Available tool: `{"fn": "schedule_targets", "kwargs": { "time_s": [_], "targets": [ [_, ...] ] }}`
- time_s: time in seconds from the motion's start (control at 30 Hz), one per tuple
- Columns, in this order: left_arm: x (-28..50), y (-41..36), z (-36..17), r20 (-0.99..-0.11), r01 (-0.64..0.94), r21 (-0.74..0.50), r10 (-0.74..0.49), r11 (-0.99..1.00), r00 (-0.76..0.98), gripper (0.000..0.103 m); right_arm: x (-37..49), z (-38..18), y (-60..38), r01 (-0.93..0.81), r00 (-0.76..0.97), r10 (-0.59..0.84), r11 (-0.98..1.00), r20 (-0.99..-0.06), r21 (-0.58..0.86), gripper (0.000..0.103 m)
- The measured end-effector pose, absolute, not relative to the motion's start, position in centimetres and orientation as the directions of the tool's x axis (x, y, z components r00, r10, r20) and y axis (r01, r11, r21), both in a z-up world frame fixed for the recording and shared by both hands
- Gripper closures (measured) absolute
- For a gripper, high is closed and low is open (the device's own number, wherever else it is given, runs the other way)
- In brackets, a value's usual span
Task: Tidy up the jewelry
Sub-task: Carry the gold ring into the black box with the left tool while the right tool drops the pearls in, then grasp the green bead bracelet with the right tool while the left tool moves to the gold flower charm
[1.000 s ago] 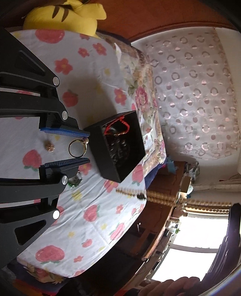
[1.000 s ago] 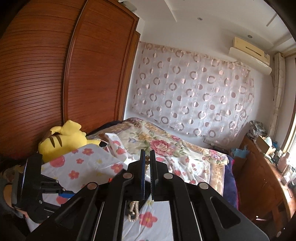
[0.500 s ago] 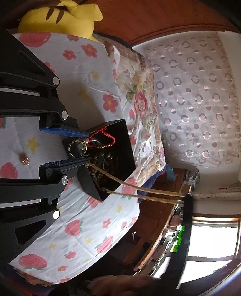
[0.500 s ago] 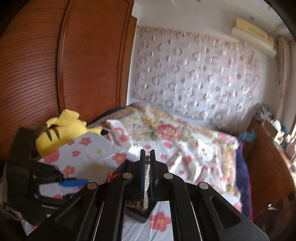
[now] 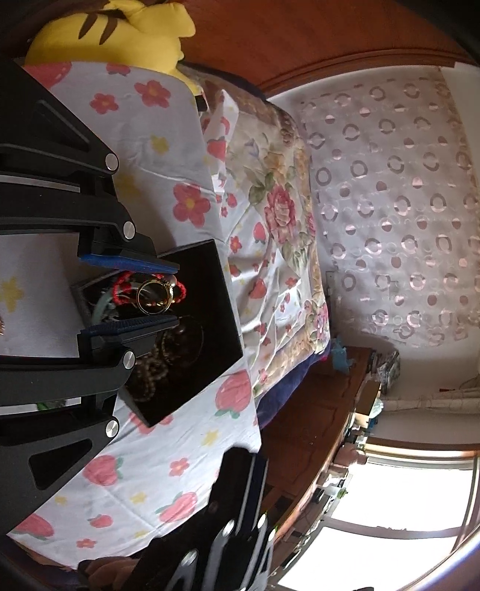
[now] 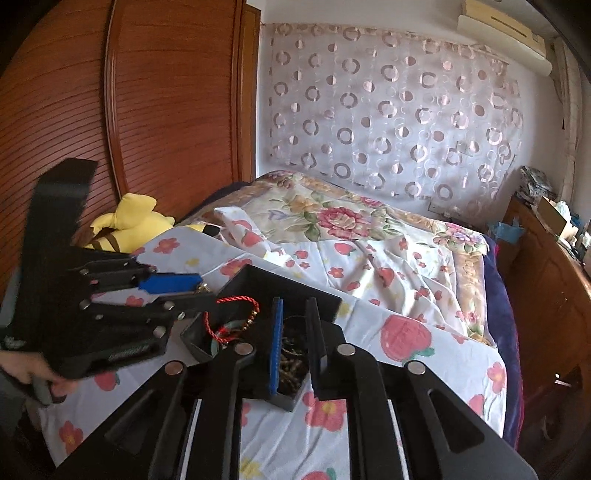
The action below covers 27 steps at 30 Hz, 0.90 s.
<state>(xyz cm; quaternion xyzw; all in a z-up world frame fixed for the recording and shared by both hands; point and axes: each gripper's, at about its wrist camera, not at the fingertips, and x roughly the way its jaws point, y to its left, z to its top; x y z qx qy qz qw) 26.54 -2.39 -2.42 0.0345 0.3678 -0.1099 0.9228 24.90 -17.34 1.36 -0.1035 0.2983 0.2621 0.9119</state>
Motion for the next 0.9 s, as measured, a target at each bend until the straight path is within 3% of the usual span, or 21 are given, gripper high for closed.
{"fn": "schedule_targets", "kwargs": {
  "time_s": [0.33,0.47,0.63,0.7,0.9],
  "targets": [
    [28.5,-2.7,-3.3,-0.700,0.209,-0.044,-0.179,0.977,0.691,0.079,23.0,-1.0,-19.4,-0.558,0.660,0.434,0.830,-0.613,-0.014,0.089],
    [27.8,-2.4,-3.1,-0.688,0.219,-0.032,-0.180,0.975,0.703,0.064,21.8,-2.3,-19.2,-0.576,0.642,0.441,0.818,-0.627,-0.014,0.089],
    [25.8,-1.9,-2.6,-0.668,0.229,-0.016,-0.181,0.973,0.722,0.061,20.3,-3.6,-18.7,-0.603,0.613,0.467,0.798,-0.637,0.005,0.089],
    [24.6,-1.5,-2.7,-0.661,0.237,-0.015,-0.188,0.971,0.726,0.055,19.9,-4.2,-18.5,-0.607,0.600,0.474,0.794,-0.645,0.019,0.089],
    [21.6,-0.5,-4.4,-0.674,0.268,-0.022,-0.212,0.963,0.708,0.053,19.5,-7.2,-17.3,-0.619,0.543,0.466,0.784,-0.698,0.041,0.089]
  ]
}}
